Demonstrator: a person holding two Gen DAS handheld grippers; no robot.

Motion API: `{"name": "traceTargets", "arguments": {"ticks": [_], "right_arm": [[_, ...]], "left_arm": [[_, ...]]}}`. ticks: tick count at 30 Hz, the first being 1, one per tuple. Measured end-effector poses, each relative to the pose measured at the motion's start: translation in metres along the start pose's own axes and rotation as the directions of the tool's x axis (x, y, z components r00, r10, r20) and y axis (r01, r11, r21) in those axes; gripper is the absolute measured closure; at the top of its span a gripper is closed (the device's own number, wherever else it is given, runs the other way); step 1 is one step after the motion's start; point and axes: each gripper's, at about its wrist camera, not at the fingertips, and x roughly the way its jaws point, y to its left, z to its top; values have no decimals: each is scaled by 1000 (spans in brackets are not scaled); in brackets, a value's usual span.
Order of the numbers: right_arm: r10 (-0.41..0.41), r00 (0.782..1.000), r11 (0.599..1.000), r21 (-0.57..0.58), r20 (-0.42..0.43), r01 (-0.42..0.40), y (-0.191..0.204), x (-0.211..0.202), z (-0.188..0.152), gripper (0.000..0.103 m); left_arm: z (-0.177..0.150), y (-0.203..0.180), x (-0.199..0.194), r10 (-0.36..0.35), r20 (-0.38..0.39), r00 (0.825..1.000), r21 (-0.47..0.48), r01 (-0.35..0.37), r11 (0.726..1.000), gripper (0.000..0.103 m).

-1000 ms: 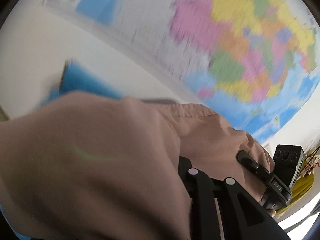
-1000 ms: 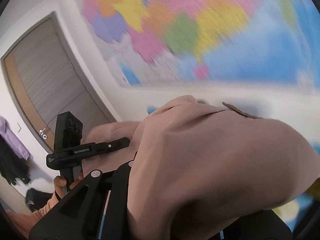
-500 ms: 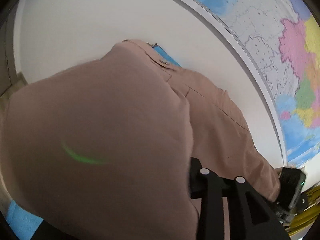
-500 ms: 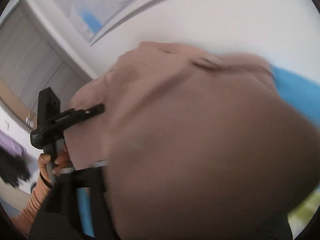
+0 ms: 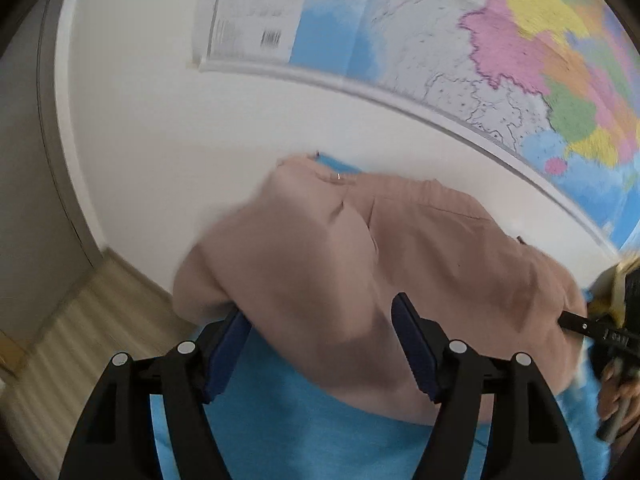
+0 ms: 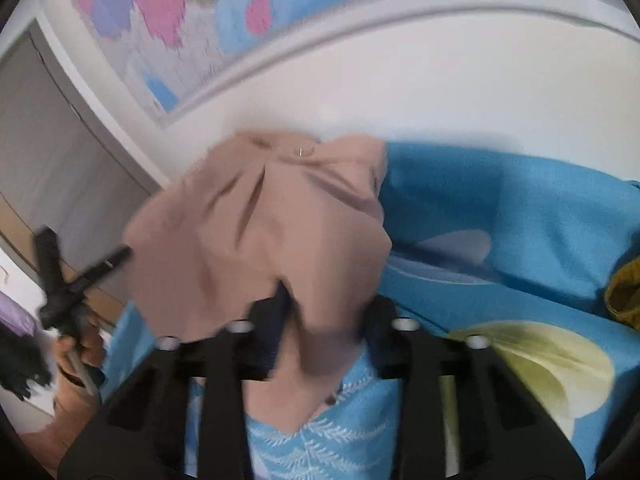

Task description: Fold large clothes

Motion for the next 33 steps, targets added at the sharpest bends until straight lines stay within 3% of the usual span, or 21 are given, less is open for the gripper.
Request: {"name": "traceTargets", "arguments": {"ticks": [1, 3, 4, 6, 11, 13, 16, 18, 20, 23, 25, 27, 29, 33], "right_arm": [[-14, 1000, 1000, 4, -22, 14, 2, 10, 0, 83], [-62, 994, 998, -23, -94, 60, 4, 28, -4, 71], [-79, 991, 997, -28, -109, 77, 2, 29, -4, 70], [-71, 995, 997, -11, -71, 71, 3, 15, -3, 55], [-100, 985, 991, -79, 139, 111, 20, -41, 4, 53], [-94, 983, 986, -123, 161, 114, 32, -43, 11, 56], [-56, 991, 982, -175, 120, 77, 47, -19, 23, 69], [-63, 997, 983, -170, 47, 70, 52, 20, 30, 85], [-54, 998, 989, -140, -45, 47, 50, 54, 27, 85], [-76, 990, 987, -152, -115, 58, 53, 88, 20, 85], [-71, 993, 987, -151, -98, 55, 54, 82, 18, 80], [2, 999, 993, -114, -43, -7, 48, 50, 14, 61], [36, 999, 994, -108, 41, -32, 38, 13, 8, 50], [61, 996, 996, -64, 64, -57, 15, -17, -3, 49]], "left_arm": [[5, -1, 2, -14, -13, 1000, 2, 14, 1000, 34], [9, 21, 7, -2, -31, 1000, -17, 1, 1000, 34], [7, 26, 9, 6, -50, 999, -17, -7, 1000, 34], [3, 35, 20, 17, -91, 996, -40, -21, 999, 34], [0, 38, 35, 49, -126, 991, -31, -53, 998, 32], [4, 31, 29, 73, -104, 992, -30, -77, 997, 33], [8, 17, 12, 64, -14, 998, -5, -65, 998, 32], [9, 12, 17, 80, -40, 996, 13, -80, 997, 31], [12, 15, 30, 89, -83, 993, -3, -89, 996, 31], [9, 29, 45, 82, -122, 989, -55, -89, 994, 28], [10, 30, 46, 79, -125, 989, -64, -87, 994, 28], [7, 32, 39, 62, -112, 992, -77, -71, 995, 27], [6, 37, 28, 34, -81, 996, -96, -42, 995, 26], [-2, 57, 8, -22, -47, 999, -180, 13, 984, 26]]}}
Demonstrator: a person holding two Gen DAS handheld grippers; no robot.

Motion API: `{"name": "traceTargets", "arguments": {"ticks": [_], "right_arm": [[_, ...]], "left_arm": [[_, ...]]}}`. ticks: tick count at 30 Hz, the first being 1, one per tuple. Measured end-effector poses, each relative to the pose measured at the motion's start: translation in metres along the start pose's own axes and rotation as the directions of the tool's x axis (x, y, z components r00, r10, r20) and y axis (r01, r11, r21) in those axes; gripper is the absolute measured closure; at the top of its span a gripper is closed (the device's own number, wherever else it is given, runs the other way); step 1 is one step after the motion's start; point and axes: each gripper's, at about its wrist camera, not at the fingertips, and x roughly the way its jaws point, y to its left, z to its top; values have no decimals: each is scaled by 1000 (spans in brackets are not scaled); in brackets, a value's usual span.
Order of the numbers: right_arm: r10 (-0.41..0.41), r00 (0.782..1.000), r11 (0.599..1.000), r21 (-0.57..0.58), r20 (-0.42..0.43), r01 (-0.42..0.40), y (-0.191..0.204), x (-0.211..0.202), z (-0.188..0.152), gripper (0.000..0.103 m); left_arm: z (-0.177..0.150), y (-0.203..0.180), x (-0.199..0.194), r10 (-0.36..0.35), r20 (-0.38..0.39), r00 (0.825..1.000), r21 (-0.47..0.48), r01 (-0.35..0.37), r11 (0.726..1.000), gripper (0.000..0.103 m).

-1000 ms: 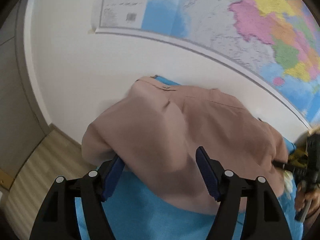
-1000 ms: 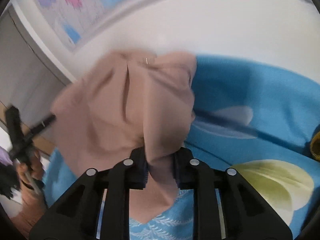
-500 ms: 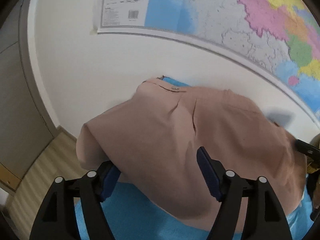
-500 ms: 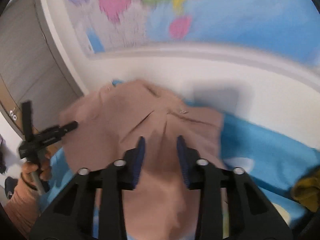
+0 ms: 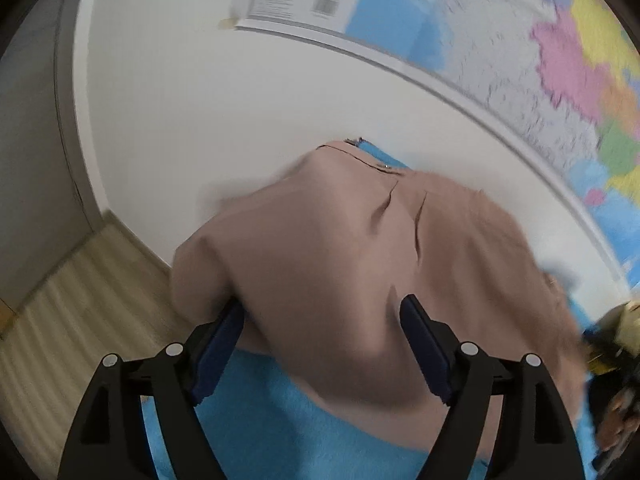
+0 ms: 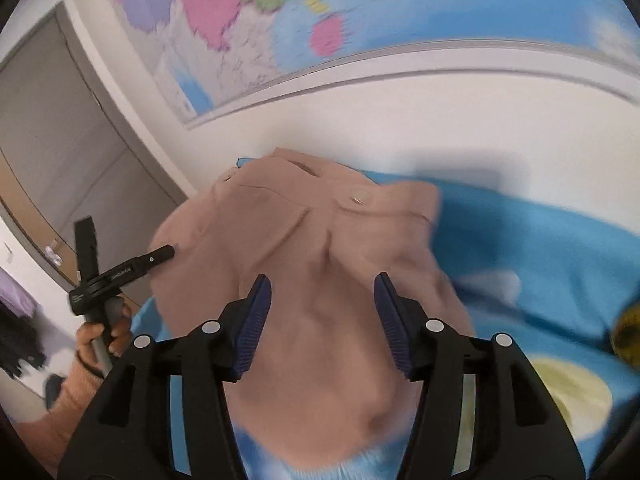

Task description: Fold large clothes

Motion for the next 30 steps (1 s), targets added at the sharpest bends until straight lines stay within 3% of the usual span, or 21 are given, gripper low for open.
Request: {"name": "traceTargets", "arguments": {"ticks": [4, 7, 10, 14, 16, 22, 30], "right_arm": [[-15, 999, 1000, 19, -48, 16, -13, 5, -20, 54], [1, 993, 1000, 21, -118, 2, -9, 31, -30, 55], [-53, 989, 999, -14, -135, 51, 1, 48, -28, 54], [-95, 991, 995, -39, -91, 92, 15, 33, -31, 48], [-129, 990, 988, -91, -61, 123, 26, 19, -35, 40], [-177, 984, 965, -193, 23, 178, 56, -20, -58, 21], [-185, 976, 947, -244, 118, 209, 83, -55, -86, 6]], "left_arm": [[-12, -2, -20, -17, 22, 1000, 10, 17, 1000, 26], [-26, -25, -34, -41, 35, 999, 84, 38, 996, 26], [-39, -54, -38, -56, 21, 998, 160, 52, 986, 25], [-63, -101, -44, -58, 23, 998, 277, 49, 960, 22], [-72, -118, -50, -65, 37, 997, 302, 51, 952, 19], [-89, -149, -71, -82, 76, 994, 313, 54, 948, 7], [-113, -166, -99, -43, 113, 993, 302, 7, 953, 7]]}}
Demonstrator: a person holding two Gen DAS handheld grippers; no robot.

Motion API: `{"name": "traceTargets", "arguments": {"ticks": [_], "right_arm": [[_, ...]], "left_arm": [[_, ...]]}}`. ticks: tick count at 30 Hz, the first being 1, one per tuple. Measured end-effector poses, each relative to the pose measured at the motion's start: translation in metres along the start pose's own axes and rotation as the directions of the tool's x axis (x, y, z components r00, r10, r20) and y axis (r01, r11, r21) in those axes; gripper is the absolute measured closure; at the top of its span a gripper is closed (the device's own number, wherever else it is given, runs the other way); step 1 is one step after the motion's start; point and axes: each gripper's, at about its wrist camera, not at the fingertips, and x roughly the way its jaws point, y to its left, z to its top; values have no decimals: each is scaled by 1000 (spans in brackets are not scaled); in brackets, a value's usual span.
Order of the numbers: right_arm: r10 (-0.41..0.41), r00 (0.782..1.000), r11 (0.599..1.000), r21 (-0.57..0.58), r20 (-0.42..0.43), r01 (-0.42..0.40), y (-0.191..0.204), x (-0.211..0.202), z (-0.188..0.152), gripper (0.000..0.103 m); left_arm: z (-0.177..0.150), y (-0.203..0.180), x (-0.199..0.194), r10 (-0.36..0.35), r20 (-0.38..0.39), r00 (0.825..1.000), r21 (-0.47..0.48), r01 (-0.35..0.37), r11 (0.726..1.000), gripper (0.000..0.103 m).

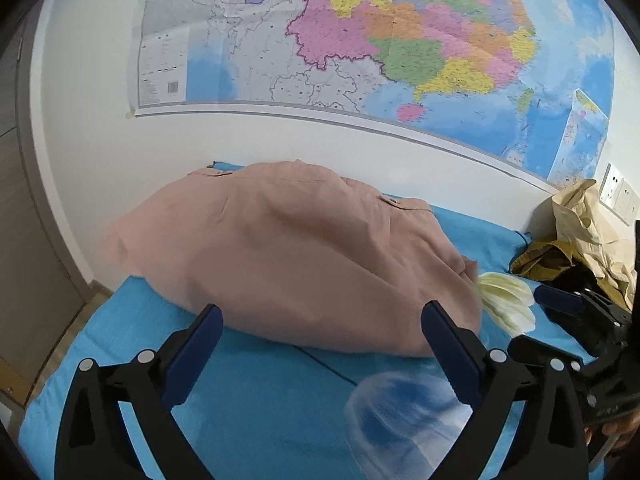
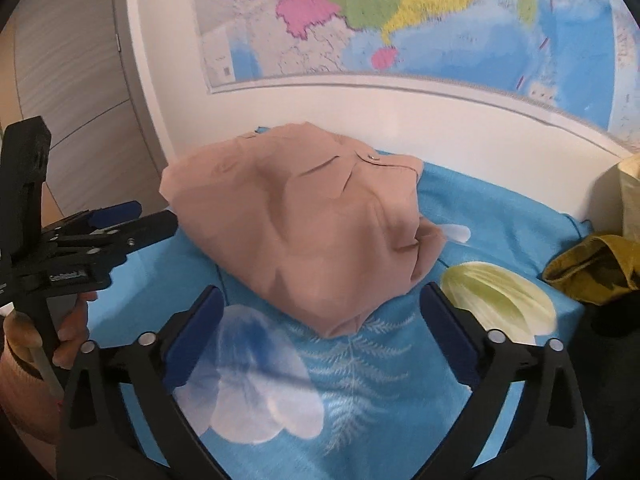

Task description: Fold large clothes

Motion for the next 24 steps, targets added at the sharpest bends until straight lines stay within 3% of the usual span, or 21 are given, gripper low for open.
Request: {"name": "traceTargets", "arguments": {"ticks": [16, 24], "right_arm": [[-4, 1000, 1000, 7, 9, 4, 27, -33, -45, 6], [-4, 1000, 1000, 2, -6, 4, 36, -40, -56, 6]], "left_arm": [[-39, -21, -45, 63, 14, 998, -24, -63, 998, 7], [-56, -23, -50, 74, -24, 997, -55, -75, 996, 7]]}}
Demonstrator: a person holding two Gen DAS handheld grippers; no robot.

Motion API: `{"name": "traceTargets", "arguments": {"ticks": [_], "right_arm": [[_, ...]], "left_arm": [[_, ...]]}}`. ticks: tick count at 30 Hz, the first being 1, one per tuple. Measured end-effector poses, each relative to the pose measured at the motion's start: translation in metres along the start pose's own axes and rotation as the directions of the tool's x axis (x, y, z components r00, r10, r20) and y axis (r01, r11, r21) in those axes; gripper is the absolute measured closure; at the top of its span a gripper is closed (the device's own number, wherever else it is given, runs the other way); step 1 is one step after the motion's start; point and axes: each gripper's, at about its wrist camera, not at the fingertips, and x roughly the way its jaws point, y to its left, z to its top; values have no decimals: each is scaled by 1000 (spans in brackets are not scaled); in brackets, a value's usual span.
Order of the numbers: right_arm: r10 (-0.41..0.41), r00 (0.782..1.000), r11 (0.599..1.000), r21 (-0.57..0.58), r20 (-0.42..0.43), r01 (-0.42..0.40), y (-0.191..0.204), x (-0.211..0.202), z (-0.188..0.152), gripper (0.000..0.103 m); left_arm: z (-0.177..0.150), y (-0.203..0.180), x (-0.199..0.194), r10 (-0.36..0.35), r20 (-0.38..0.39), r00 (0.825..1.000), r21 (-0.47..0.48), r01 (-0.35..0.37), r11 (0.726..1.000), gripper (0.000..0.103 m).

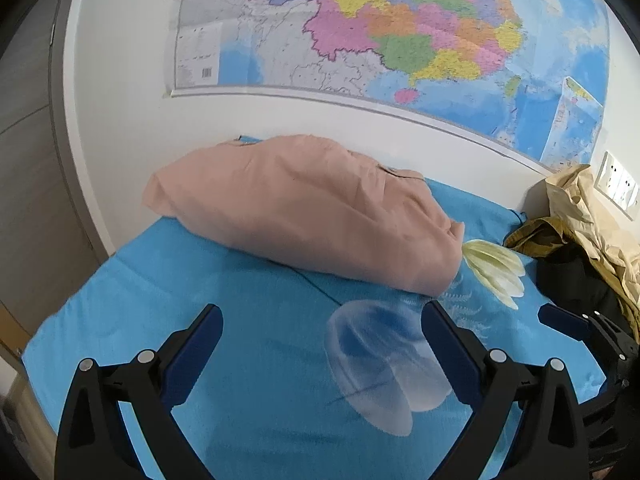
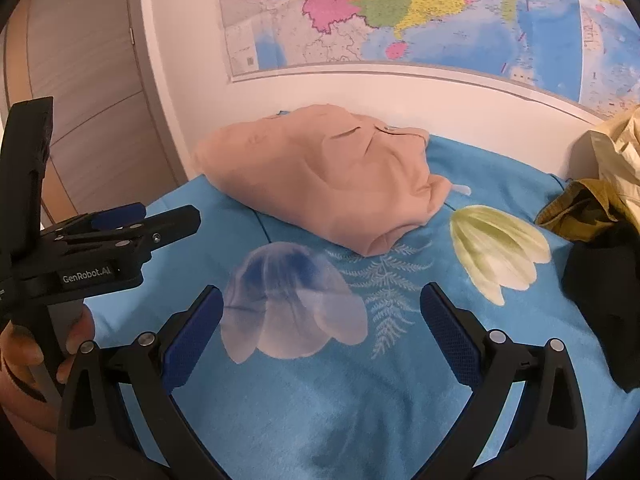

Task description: Fold large clothes

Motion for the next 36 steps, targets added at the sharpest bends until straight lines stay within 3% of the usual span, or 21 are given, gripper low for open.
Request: {"name": "traceTargets", "arguments": {"ticks": [36], "right_arm": [[57, 998, 997, 45, -20, -56, 1, -1, -9, 6]], "left_arm": [[-12, 6, -7, 35, -25, 999, -6, -35, 999, 7]]}}
